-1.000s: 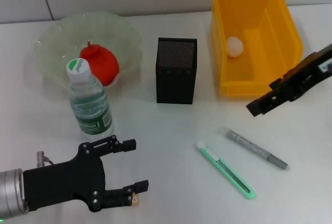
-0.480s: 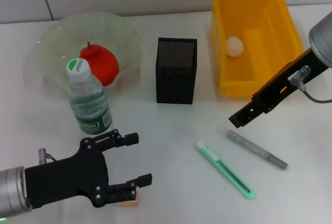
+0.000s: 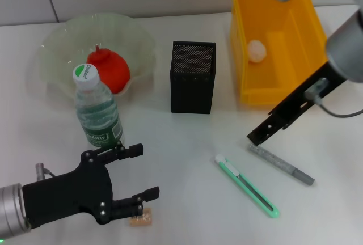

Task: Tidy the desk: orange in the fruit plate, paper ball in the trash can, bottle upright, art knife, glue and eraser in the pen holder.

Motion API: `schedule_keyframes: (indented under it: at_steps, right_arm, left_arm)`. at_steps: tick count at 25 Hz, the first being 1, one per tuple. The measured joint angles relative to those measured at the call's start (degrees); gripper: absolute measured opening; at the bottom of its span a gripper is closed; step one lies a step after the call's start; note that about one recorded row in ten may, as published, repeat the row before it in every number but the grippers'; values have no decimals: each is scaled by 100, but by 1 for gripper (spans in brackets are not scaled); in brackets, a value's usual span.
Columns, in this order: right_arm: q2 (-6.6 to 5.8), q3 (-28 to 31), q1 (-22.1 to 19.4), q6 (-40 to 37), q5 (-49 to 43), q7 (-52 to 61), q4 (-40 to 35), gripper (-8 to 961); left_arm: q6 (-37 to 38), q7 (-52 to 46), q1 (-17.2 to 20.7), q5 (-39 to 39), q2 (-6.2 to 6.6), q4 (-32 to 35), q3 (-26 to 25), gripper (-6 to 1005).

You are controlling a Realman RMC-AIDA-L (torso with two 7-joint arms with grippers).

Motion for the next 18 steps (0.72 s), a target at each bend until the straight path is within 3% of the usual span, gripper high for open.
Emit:
schedule_keyframes:
  at_steps: [8, 18]
  right_arm:
    - [25, -655, 268, 431, -46, 432, 840, 822]
    - [37, -786, 580, 961, -51, 440, 2049, 818]
  left_arm:
    - [-322, 110, 26, 49, 1, 11, 48, 808]
    - [-380, 109, -12, 66, 2, 1, 54, 808]
